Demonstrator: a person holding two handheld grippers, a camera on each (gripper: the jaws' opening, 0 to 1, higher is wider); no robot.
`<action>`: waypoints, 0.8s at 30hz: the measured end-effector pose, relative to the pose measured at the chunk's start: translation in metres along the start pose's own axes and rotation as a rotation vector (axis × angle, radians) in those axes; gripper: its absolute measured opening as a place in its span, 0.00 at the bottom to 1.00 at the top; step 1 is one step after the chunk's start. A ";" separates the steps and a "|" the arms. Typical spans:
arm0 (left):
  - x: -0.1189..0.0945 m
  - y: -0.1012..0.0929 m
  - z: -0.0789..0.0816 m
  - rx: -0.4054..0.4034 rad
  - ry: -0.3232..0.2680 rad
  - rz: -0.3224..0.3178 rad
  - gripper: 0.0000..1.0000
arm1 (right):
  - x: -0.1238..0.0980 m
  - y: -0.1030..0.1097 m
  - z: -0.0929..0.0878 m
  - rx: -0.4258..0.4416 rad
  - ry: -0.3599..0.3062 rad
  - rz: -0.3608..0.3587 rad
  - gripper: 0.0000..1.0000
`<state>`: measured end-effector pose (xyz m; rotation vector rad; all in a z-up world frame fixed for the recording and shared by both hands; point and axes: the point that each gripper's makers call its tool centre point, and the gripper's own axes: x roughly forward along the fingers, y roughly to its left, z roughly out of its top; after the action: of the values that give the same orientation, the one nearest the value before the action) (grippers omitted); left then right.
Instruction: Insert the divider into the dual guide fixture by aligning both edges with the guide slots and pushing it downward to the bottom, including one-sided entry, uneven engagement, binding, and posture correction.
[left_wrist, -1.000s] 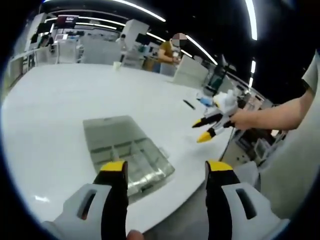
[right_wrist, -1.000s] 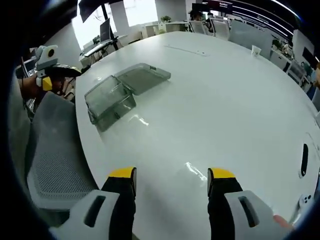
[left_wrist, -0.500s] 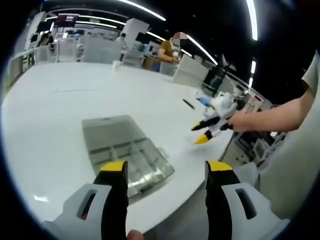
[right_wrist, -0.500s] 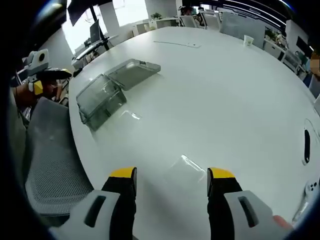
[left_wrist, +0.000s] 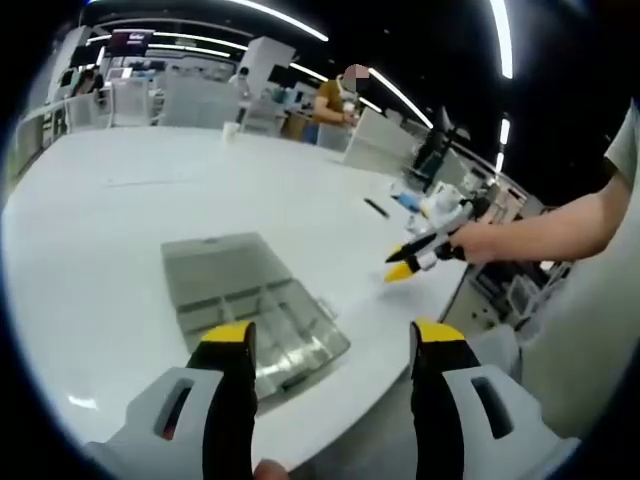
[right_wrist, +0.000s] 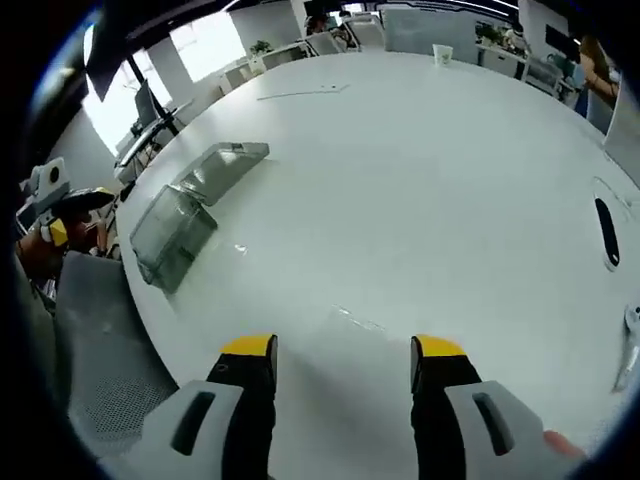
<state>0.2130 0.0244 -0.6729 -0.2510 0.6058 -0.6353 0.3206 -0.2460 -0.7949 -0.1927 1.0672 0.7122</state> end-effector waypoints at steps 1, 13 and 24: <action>0.000 -0.001 0.000 0.003 -0.001 -0.001 0.60 | -0.001 -0.001 0.001 0.000 -0.002 0.000 0.50; 0.003 0.001 0.004 0.000 -0.005 -0.005 0.60 | 0.001 -0.009 0.006 -0.001 0.018 -0.019 0.50; 0.003 0.003 0.002 -0.010 -0.002 -0.004 0.60 | 0.004 0.001 -0.003 0.035 0.086 -0.048 0.48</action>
<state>0.2177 0.0251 -0.6742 -0.2623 0.6070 -0.6354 0.3189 -0.2448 -0.7993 -0.2198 1.1531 0.6468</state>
